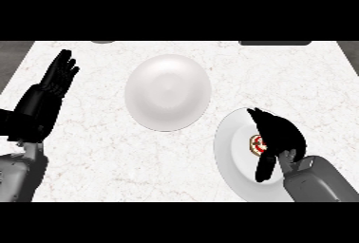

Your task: Pick the cupcake from the plate and place it in the plate

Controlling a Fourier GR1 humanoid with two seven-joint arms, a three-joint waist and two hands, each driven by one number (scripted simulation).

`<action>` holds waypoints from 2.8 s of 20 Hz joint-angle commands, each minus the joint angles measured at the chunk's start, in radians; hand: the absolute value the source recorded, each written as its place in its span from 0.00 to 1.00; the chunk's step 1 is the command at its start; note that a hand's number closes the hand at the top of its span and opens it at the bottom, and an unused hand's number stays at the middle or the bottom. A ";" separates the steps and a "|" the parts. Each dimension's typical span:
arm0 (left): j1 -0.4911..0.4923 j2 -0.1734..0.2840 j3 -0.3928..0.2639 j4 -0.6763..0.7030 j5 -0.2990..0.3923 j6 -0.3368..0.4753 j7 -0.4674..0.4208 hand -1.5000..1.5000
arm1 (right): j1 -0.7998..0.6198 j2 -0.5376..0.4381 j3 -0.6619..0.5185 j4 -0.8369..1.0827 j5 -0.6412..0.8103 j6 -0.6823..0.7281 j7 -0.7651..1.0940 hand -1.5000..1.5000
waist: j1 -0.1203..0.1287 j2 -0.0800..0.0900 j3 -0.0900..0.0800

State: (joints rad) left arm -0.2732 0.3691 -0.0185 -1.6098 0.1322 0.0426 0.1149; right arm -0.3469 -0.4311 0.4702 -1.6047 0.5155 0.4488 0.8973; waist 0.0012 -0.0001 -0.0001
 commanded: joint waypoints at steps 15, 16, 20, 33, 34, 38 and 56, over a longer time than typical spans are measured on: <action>-0.001 -0.028 0.078 -0.009 -0.010 -0.081 0.007 0.50 | 0.026 0.068 -0.030 0.186 0.294 -0.190 -0.261 1.00 | 0.004 0.000 0.001; -0.024 -0.007 0.104 0.051 -0.006 -0.102 -0.022 0.50 | 0.030 0.066 -0.024 0.201 0.332 -0.231 -0.268 1.00 | 0.000 0.002 0.000; -0.017 -0.074 0.046 0.019 -0.073 -0.037 -0.010 0.50 | 0.072 0.031 -0.061 0.174 0.393 -0.301 -0.256 1.00 | -0.007 -0.001 0.000; -0.044 -0.024 0.107 0.044 -0.039 -0.084 0.017 0.50 | 0.526 -0.015 -0.124 -0.435 0.532 -0.438 0.089 1.00 | -0.025 -0.003 -0.001; -0.002 -0.065 0.070 -0.012 -0.065 -0.047 0.025 0.50 | 0.470 0.003 -0.120 -0.460 0.515 -0.407 0.092 1.00 | -0.015 -0.004 0.000; 0.029 -0.043 0.096 -0.008 -0.038 -0.090 -0.009 0.50 | 0.418 0.043 -0.041 -0.593 0.573 -0.415 0.080 1.00 | -0.005 -0.004 -0.001; -0.054 -0.092 0.088 0.052 -0.092 -0.070 -0.001 0.50 | -0.292 0.428 -0.029 -0.112 0.512 -0.456 0.114 1.00 | 0.012 0.003 0.000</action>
State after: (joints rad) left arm -0.2984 0.2952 0.0709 -1.5775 0.0604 -0.0498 0.1087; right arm -0.5100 -0.0430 0.4436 -1.8722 1.0612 0.0685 0.9760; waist 0.0112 0.0019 -0.0008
